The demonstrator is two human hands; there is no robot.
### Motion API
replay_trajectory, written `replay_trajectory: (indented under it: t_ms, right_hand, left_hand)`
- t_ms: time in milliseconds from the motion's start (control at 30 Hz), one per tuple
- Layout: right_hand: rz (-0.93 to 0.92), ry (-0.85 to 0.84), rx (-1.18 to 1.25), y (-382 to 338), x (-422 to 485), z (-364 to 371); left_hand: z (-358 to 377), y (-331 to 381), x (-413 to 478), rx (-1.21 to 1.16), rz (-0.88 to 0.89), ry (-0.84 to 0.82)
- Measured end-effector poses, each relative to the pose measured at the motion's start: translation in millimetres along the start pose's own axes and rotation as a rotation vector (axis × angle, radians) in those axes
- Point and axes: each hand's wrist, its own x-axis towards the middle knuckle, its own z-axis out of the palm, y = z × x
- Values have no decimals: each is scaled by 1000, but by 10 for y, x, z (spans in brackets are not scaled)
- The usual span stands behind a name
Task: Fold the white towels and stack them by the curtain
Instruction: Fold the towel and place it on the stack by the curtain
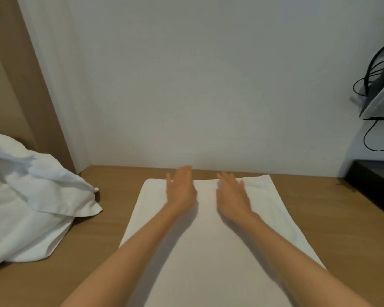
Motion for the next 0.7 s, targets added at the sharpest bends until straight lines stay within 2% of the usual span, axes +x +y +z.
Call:
replay_trajectory:
  t_ms: [67,133,300,500,700]
  right_hand:
    - [-34,-156,-84,-118,11,176]
    - [-28,-198,-136,-88,43,292]
    - [16,-197,-156,183,157,274]
    - [158,-159,-176,614,115,89]
    - [245,-197,-176,613,26,-65]
  left_hand:
    - [192,101,-62,80,19,-199]
    - [320,72,-90,113,8,-268]
    - [269,-238,-66,169,-57,-262]
    - [38,-673,-75,223,-199,-232]
    - [-128,-696,-129,232,-263,-279]
